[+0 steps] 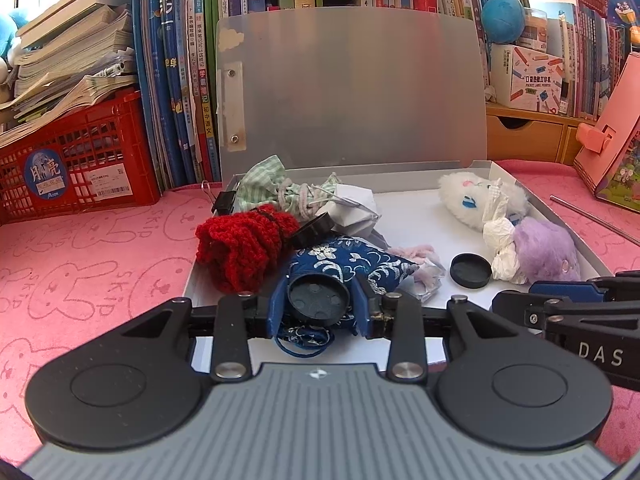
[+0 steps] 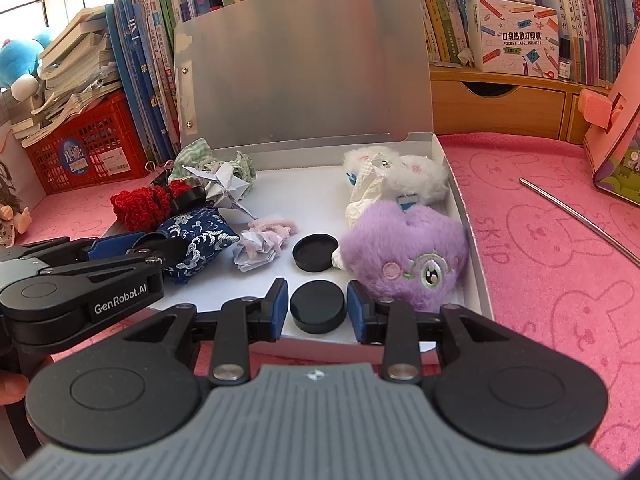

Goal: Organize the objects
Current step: 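Carry the black cap in the left gripper while the right gripper carries its cap over the box, then open the left gripper to drop its cap into the box while the right gripper releases its cap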

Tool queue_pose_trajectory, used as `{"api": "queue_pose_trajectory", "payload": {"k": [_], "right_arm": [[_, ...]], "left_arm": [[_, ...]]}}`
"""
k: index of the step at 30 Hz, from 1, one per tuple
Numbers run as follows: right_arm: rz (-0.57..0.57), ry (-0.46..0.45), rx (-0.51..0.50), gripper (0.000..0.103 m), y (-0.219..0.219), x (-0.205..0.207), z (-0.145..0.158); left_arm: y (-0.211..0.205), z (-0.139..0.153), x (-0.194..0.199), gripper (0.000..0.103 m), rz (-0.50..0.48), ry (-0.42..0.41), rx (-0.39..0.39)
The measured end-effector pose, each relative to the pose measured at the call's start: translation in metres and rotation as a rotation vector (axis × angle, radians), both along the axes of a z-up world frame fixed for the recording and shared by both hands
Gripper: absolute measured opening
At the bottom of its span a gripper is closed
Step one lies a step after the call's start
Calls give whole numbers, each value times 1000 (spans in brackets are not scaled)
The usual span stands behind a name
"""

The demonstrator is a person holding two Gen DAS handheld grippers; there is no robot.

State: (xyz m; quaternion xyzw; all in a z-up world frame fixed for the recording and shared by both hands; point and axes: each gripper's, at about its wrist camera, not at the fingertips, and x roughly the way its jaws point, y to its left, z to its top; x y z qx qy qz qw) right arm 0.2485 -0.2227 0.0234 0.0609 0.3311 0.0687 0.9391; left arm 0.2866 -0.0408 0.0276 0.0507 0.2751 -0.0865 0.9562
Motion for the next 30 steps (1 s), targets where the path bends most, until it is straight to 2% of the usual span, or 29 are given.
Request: {"api": "queue_pose_trajectory", "payload": {"k": [5,9,16,21,25,30], "right_arm": [[3,-8,-12,41,1,-3,1],[11,-18,-25,41,4,-6,3],[20,-42,-54,54,9,-12,6],[15,-57,-59,57,8,-16,11],[10,-63,-54,62,7,-20,14],[8,-79,-67,69,6,-28,17]], "left_arm": [[0,1,-1,47,1,2,-14],[-1,1,-4,67,-10,14,-22],[-5,3,-10,70,-11,11,-15],[-4,7,-15,83,8,6,-16],[-2,9,-20,84,14,6,-23],[1,13,-28,93,39,-6,-9]]}}
